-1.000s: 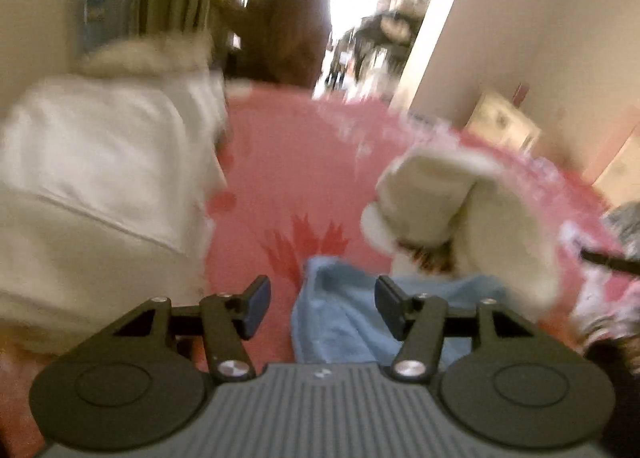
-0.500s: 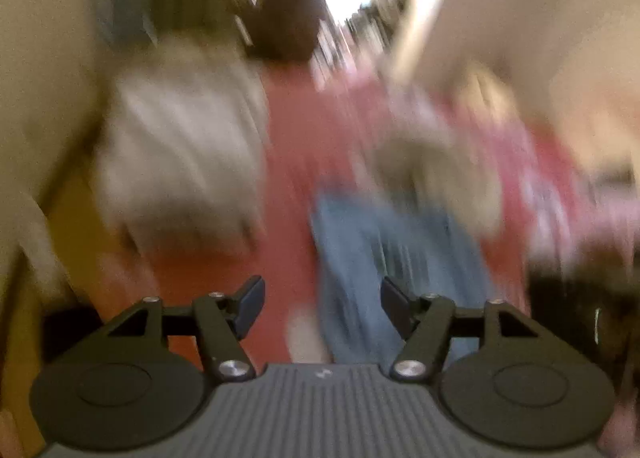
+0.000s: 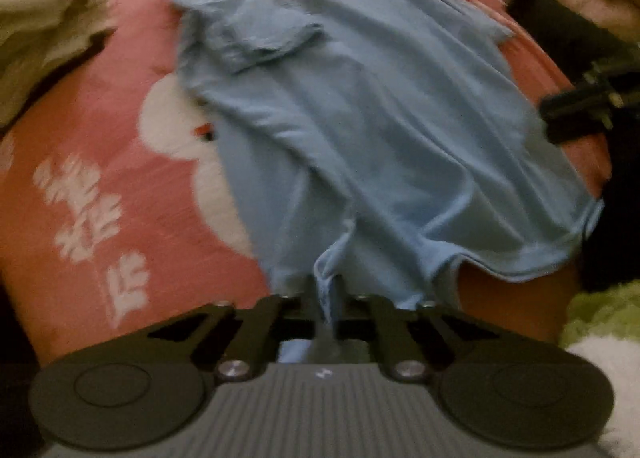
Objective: Fold clothes
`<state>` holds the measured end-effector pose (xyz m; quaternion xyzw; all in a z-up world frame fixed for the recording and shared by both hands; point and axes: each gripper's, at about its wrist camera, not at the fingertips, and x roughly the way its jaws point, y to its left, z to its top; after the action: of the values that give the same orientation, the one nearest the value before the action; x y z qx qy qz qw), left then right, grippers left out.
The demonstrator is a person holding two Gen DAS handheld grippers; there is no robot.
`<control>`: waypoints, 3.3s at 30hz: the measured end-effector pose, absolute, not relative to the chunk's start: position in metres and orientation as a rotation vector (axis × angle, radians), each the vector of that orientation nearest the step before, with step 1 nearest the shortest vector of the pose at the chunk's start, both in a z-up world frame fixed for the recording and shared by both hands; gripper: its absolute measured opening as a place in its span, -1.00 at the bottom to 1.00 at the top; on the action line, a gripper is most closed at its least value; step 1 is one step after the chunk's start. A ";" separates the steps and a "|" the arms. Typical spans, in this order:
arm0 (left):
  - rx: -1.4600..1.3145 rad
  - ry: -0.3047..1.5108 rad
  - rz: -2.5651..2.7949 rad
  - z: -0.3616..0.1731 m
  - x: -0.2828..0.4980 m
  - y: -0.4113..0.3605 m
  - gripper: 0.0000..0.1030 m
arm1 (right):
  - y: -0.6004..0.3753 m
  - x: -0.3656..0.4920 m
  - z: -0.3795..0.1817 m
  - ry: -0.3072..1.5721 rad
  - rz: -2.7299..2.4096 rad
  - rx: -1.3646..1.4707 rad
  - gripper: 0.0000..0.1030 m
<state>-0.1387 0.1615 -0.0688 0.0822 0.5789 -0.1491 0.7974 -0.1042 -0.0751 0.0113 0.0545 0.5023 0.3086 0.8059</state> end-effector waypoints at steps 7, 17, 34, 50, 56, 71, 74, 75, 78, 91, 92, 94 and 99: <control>0.026 1.286 -0.068 -0.046 -0.143 0.224 -0.94 | -0.089 -0.102 0.007 1.057 0.635 0.124 -0.40; 0.196 1.346 0.031 -0.056 -0.152 0.241 -0.94 | -0.100 -0.099 -0.003 1.121 0.575 0.023 -0.40; 0.229 1.360 0.021 -0.059 -0.146 0.271 -0.94 | 0.019 -0.126 -0.014 0.961 1.169 -0.402 -0.45; 0.031 1.425 -0.117 -0.074 -0.153 0.311 -0.64 | 0.111 -0.127 -0.060 0.968 1.309 -0.509 -0.67; -0.002 1.396 -0.103 -0.075 -0.158 0.313 -0.84 | 0.121 -0.130 -0.070 0.953 1.240 -0.527 -0.80; -0.139 1.421 -0.122 -0.073 -0.152 0.329 -0.79 | 0.106 -0.129 -0.055 0.948 1.253 -0.448 -0.99; -0.139 1.420 -0.120 -0.073 -0.152 0.332 -0.86 | 0.105 -0.127 -0.054 0.957 1.278 -0.422 -0.99; -0.143 1.418 -0.122 -0.072 -0.152 0.334 -0.87 | 0.105 -0.129 -0.052 0.953 1.292 -0.429 -0.99; -0.138 1.422 -0.121 -0.072 -0.152 0.337 -0.90 | 0.103 -0.129 -0.048 0.962 1.324 -0.430 -0.99; -0.017 1.466 -0.105 -0.080 -0.147 0.324 -0.82 | 0.106 -0.127 -0.078 1.064 1.345 -0.460 -0.94; -0.010 1.466 -0.108 -0.079 -0.147 0.324 -0.81 | 0.104 -0.125 -0.075 1.071 1.345 -0.444 -0.92; -0.006 1.467 -0.124 -0.076 -0.149 0.323 -0.73 | 0.098 -0.120 -0.068 1.090 1.348 -0.406 -0.90; -0.006 1.413 -0.177 -0.055 -0.154 0.318 -0.26 | 0.064 -0.089 -0.039 1.110 1.297 -0.229 -0.79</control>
<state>-0.1538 0.3185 -0.0545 -0.0029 0.6483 -0.0810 0.7571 -0.0890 0.0639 -0.0391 -0.1007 0.4888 0.5713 0.6515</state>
